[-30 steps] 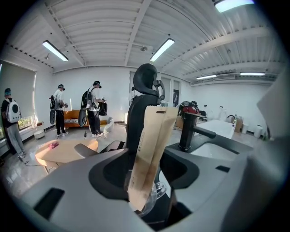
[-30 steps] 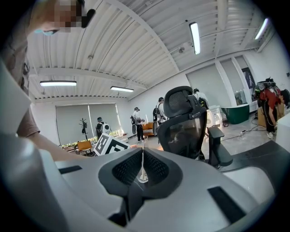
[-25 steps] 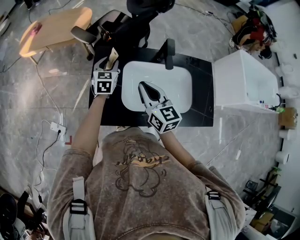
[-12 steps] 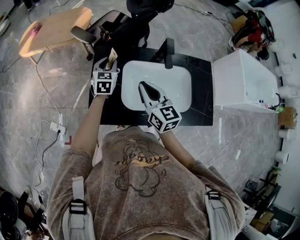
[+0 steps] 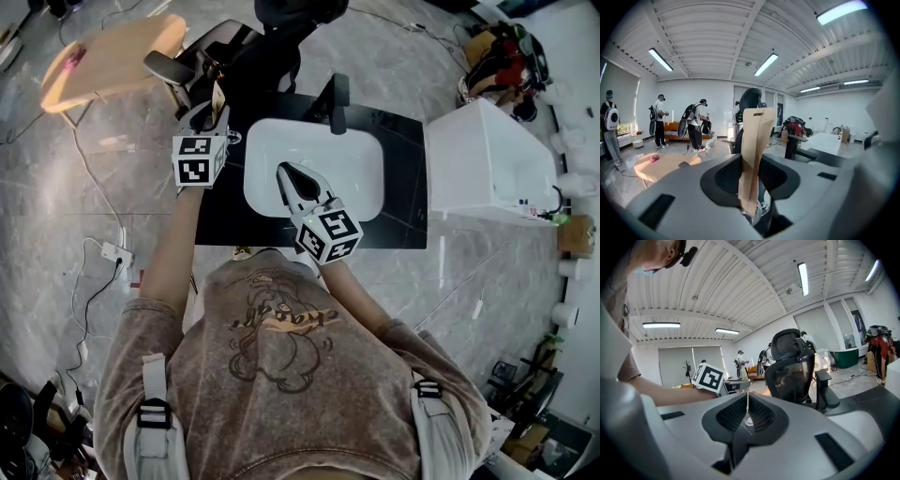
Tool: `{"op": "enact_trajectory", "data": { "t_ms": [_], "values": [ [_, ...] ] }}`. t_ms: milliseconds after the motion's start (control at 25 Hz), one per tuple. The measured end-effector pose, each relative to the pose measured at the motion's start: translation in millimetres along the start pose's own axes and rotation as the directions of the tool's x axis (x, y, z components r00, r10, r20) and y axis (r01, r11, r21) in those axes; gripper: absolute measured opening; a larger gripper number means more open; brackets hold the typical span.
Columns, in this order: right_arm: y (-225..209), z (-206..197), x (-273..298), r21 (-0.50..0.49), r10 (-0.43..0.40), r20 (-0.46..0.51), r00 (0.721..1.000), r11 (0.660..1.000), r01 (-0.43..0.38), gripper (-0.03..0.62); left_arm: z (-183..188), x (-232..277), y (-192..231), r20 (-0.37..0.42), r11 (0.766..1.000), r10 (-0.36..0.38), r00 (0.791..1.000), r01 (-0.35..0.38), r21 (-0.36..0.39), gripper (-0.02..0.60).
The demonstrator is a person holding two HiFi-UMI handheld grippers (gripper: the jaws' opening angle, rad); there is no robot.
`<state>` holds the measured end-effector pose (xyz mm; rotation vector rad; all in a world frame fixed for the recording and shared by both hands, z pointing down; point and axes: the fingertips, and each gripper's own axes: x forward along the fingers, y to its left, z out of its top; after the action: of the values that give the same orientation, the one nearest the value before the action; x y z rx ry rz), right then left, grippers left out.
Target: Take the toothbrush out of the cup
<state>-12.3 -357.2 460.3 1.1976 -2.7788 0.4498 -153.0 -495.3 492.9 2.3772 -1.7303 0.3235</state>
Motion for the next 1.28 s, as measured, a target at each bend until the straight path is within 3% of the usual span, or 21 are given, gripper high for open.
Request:
{"op": "enact_trajectory", "data": {
  "t_ms": [160, 320, 840, 1280],
  "values": [
    [4, -1, -2, -0.002, 0.004, -0.002, 1.000, 1.000, -0.004, 0.025, 31, -13, 3, 0.069, 0.999, -0.011, 0.998, 0.013, -0.029, 0.114],
    [6, 0, -3, -0.006, 0.012, -0.001, 1.000, 1.000, -0.012, 0.025, 43, -18, 1, 0.086, 0.999, -0.020, 0.996, 0.023, -0.037, 0.112],
    [9, -3, -12, -0.004, 0.030, 0.003, 1.000, 1.000, -0.030, 0.025, 32, -62, -31, 0.080, 0.997, -0.045, 0.996, 0.049, -0.055, 0.112],
    [30, -9, -39, -0.009, 0.055, 0.014, 0.998, 0.998, -0.055, 0.025, 8, -139, -73, 0.073, 0.996, -0.043, 0.996, 0.048, -0.073, 0.112]
  ]
}}
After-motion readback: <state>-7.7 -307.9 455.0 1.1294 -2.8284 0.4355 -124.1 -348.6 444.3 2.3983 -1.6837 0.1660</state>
